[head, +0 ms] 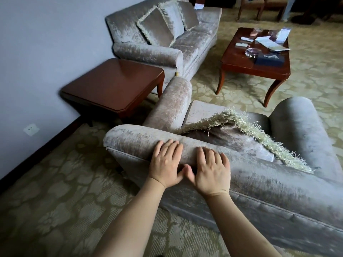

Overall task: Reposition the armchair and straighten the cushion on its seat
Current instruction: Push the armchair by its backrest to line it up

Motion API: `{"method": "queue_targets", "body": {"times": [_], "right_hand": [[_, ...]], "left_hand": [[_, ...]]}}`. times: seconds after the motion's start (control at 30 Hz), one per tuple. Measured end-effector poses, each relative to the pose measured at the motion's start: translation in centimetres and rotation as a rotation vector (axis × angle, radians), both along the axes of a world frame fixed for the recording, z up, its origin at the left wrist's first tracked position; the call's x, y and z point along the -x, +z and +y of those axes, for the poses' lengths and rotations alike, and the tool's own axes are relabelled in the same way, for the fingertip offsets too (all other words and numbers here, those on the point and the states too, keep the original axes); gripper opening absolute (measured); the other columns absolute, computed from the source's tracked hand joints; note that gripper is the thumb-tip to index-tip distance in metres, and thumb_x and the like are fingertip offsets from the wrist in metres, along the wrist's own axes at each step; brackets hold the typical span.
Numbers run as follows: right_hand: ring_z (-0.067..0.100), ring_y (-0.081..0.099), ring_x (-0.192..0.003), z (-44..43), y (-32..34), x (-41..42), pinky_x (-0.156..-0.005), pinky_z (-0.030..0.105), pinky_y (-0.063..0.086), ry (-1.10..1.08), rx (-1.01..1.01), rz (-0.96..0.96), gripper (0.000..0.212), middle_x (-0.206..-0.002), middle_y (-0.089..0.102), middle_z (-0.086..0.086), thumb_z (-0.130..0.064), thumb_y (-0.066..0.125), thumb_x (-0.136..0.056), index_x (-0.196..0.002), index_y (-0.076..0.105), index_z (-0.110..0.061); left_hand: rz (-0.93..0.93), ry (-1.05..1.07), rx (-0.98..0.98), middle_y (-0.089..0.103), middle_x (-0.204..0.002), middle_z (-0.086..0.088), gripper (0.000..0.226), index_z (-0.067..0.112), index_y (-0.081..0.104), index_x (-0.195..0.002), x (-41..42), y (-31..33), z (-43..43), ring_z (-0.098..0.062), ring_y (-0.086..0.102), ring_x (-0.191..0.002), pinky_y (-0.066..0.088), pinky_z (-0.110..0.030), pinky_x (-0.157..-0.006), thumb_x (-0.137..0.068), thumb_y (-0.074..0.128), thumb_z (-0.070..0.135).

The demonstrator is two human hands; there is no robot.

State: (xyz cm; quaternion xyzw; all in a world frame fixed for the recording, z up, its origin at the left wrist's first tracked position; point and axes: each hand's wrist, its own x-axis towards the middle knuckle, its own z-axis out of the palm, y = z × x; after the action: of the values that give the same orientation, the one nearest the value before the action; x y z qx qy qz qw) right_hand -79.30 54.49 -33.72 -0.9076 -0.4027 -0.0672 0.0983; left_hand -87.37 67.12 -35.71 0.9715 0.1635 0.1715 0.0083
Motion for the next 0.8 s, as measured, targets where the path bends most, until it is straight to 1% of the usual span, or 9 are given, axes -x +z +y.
{"method": "queue_targets", "body": {"times": [0.07,0.2,0.3,0.4,0.47,0.53,0.63,0.73,0.8], "right_hand": [[0.034,0.062,-0.092,-0.3,0.5,0.0,-0.086,0.046,0.048,0.014,-0.019,0.035,0.066,-0.102,0.066,0.017,-0.055,0.033,-0.084,-0.114,0.060,-0.002],[0.036,0.059,-0.106,-1.2,1.9,0.3,-0.095,0.048,0.043,0.055,0.063,0.145,0.069,-0.115,0.064,0.021,-0.052,0.028,-0.087,-0.122,0.056,0.000],[0.037,0.060,-0.106,-1.4,2.4,0.4,-0.094,0.050,0.045,0.035,0.070,0.161,0.068,-0.115,0.064,0.022,-0.050,0.030,-0.086,-0.122,0.056,0.002],[0.037,0.060,-0.104,-1.3,2.2,0.5,-0.093,0.049,0.045,0.012,0.100,0.140,0.067,-0.114,0.064,0.021,-0.051,0.032,-0.086,-0.120,0.057,0.001],[0.037,0.059,-0.101,-0.3,2.2,0.8,-0.090,0.050,0.045,-0.047,0.117,0.118,0.067,-0.109,0.064,0.021,-0.052,0.033,-0.084,-0.116,0.057,0.001],[0.039,0.057,-0.096,1.5,2.5,1.3,-0.088,0.052,0.042,-0.134,0.131,0.122,0.069,-0.103,0.062,0.024,-0.055,0.032,-0.082,-0.110,0.057,0.003],[0.042,0.056,-0.096,5.9,2.6,2.8,-0.091,0.056,0.040,-0.202,0.121,0.126,0.071,-0.105,0.061,0.026,-0.055,0.032,-0.080,-0.108,0.060,0.004],[0.041,0.058,-0.102,10.1,2.4,4.9,-0.091,0.057,0.042,-0.178,0.101,0.121,0.067,-0.110,0.064,0.023,-0.053,0.036,-0.080,-0.110,0.061,0.002],[0.038,0.060,-0.104,10.9,2.1,5.5,-0.092,0.055,0.043,-0.190,0.060,0.156,0.064,-0.110,0.066,0.020,-0.052,0.039,-0.080,-0.110,0.063,-0.001]], "left_hand": [[0.057,0.033,-0.008,0.061,-0.123,-0.019,0.061,-0.001,0.057,-0.121,0.3,0.7,-0.6,-0.033,0.054,-0.119,0.032,-0.054,-0.106,-0.079,0.042,0.041],[0.152,0.063,0.083,0.036,-0.148,-0.013,0.061,0.004,0.035,-0.141,0.9,2.2,-1.5,-0.024,0.026,-0.140,0.007,-0.040,-0.118,-0.090,0.044,0.038],[0.151,0.012,0.148,0.032,-0.151,-0.008,0.058,0.008,0.034,-0.142,1.4,3.3,-1.0,-0.020,0.022,-0.141,0.004,-0.036,-0.117,-0.093,0.045,0.036],[0.199,-0.027,0.113,0.040,-0.146,-0.009,0.056,0.009,0.042,-0.137,2.7,3.8,0.9,-0.023,0.032,-0.136,0.014,-0.042,-0.115,-0.089,0.049,0.037],[0.196,0.072,0.080,0.044,-0.141,-0.011,0.055,0.008,0.047,-0.133,3.8,4.0,3.6,-0.027,0.038,-0.132,0.021,-0.047,-0.113,-0.086,0.052,0.037],[0.193,0.185,0.077,0.045,-0.139,-0.014,0.058,0.008,0.047,-0.133,4.7,4.0,6.6,-0.030,0.038,-0.131,0.022,-0.049,-0.111,-0.086,0.056,0.041],[0.226,0.163,0.081,0.051,-0.134,-0.014,0.062,0.009,0.051,-0.130,5.0,3.4,10.8,-0.032,0.046,-0.125,0.029,-0.051,-0.106,-0.083,0.054,0.050],[0.124,0.081,0.099,0.062,-0.120,-0.013,0.059,0.008,0.062,-0.118,5.2,2.5,12.5,-0.032,0.057,-0.112,0.042,-0.050,-0.097,-0.078,0.046,0.048],[0.035,0.052,0.088,0.064,-0.118,-0.013,0.058,0.006,0.064,-0.115,5.1,2.1,12.1,-0.031,0.059,-0.111,0.043,-0.050,-0.096,-0.077,0.045,0.046]]}}
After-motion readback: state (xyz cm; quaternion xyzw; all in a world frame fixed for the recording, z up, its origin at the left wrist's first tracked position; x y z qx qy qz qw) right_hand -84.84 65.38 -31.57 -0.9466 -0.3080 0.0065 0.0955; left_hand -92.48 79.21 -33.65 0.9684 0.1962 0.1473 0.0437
